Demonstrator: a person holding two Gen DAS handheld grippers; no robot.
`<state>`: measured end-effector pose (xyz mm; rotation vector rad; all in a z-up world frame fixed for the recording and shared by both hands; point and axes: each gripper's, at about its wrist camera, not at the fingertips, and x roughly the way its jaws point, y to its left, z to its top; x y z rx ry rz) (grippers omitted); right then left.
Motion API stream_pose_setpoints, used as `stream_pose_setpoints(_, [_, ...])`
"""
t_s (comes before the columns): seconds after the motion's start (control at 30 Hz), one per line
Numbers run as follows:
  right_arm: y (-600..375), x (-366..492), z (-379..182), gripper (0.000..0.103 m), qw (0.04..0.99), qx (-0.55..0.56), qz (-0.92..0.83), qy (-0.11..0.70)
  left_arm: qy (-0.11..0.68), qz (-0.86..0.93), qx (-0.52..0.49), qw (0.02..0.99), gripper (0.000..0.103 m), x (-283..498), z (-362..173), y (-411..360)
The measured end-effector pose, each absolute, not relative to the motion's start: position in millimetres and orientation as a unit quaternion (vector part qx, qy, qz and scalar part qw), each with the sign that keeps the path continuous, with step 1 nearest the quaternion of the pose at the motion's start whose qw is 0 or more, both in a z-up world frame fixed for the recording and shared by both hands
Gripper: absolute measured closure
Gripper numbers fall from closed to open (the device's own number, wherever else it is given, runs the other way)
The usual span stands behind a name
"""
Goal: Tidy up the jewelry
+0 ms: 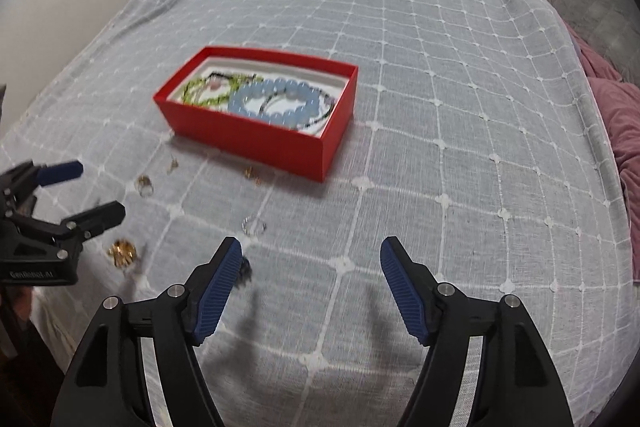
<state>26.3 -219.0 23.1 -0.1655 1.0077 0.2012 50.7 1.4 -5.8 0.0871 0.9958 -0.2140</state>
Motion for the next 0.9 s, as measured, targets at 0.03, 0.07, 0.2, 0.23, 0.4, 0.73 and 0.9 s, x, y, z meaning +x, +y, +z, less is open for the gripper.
stream_pose_setpoints(0.03, [-218.1,24.9,21.0,0.027,0.867,-0.085,0.096,0.482,0.479,-0.105,0.044,0.871,0.004,48.4,-6.9,2.3])
stream_pose_setpoints(0.07, [-217.5,22.4,18.7,0.027,0.866,-0.092,0.097,0.482,0.481,-0.107,0.046,0.869,0.004,45.5,-8.3,3.4])
stream_pose_setpoints(0.2, [-216.7,13.2,12.0,0.021,0.860,-0.107,0.110,0.487,0.486,-0.108,0.059,0.865,0.004,36.1,-12.1,7.5])
stream_pose_setpoints(0.23, [-216.6,10.3,10.2,0.021,0.858,-0.112,0.114,0.489,0.486,-0.109,0.063,0.865,0.004,34.2,-13.0,8.4])
stream_pose_setpoints(0.4, [-212.5,-2.7,-2.8,0.021,0.849,-0.138,0.126,0.495,0.491,-0.120,0.081,0.859,0.004,23.3,-19.2,8.8])
stream_pose_setpoints(0.73, [-193.6,-10.9,-24.0,0.021,0.836,-0.160,0.153,0.501,0.502,-0.155,0.114,0.843,0.004,11.1,-35.9,-9.5])
stream_pose_setpoints(0.9, [-196.4,-5.5,-32.8,0.005,0.843,-0.138,0.147,0.499,0.495,-0.169,0.115,0.844,0.004,9.3,-41.4,-17.4])
